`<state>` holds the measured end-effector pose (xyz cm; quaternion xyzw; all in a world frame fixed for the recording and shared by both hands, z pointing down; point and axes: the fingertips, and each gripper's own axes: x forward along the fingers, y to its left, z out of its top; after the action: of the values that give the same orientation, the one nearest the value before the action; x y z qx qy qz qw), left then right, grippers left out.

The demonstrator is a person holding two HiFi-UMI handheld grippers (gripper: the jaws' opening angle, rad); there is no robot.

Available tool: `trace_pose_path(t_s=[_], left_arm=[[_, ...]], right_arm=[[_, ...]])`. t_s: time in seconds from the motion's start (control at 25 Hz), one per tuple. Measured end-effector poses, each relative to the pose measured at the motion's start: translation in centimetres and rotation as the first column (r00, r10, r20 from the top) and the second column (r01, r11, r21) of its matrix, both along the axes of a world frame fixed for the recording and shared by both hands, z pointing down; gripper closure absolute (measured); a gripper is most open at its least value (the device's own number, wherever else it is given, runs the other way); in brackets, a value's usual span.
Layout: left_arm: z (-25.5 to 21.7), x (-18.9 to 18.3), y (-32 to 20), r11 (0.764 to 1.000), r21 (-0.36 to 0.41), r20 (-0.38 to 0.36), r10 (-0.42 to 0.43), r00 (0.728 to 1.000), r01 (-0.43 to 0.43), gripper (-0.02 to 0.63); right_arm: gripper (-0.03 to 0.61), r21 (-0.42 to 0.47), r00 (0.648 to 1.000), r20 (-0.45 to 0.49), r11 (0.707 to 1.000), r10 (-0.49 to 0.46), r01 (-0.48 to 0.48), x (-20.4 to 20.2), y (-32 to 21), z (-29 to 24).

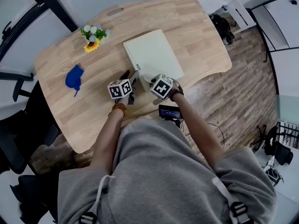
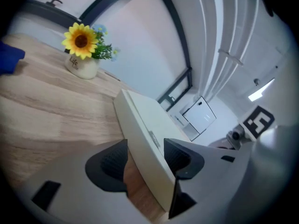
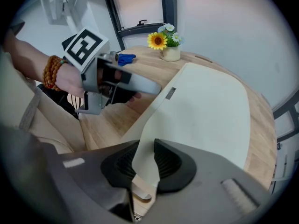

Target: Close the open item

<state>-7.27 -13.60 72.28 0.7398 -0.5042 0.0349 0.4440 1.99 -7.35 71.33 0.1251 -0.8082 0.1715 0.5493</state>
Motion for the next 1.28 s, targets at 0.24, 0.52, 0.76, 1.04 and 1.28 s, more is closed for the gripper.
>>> trace_pose_path(t_s=[0.24, 0.52, 0.76, 1.04, 1.28], left_arm=[[0.7, -1.0, -3.7, 0.995, -0.088, 0.018, -0.049, 0.999, 0.050, 0.379], [1.7, -1.0, -3.9, 0.980, -0.183, -0.066, -0.094, 0.993, 0.081, 0.377], [1.5, -0.3, -4.2, 0.972, -0.226, -0.085, -0.087, 0.993, 0.066, 0.434], [1.9, -0.5, -4.1, 0.965, -0.255, -0.128, -0.094, 0.987, 0.058, 0.410], [1.8, -0.9, -4.0, 0.965, -0.254, -0.131, -0.099, 0.986, 0.063, 0.385]], right_arm=[[0.499, 0.006, 0.999, -0.023, 1.000, -0.027, 0.027, -0.1, 0.3, 0.2], [0.488, 0.012, 0.999, 0.015, 0.999, -0.035, 0.035, -0.1, 0.3, -0.3], [0.415, -0.031, 0.996, 0.044, 0.997, -0.073, 0.074, -0.3, 1.2, -0.4], [0.380, -0.091, 0.994, 0.090, 0.993, -0.064, 0.073, 0.0, 1.4, -1.1], [0.350, -0.122, 0.988, 0.135, 0.988, -0.081, 0.098, -0.4, 1.8, -2.1]])
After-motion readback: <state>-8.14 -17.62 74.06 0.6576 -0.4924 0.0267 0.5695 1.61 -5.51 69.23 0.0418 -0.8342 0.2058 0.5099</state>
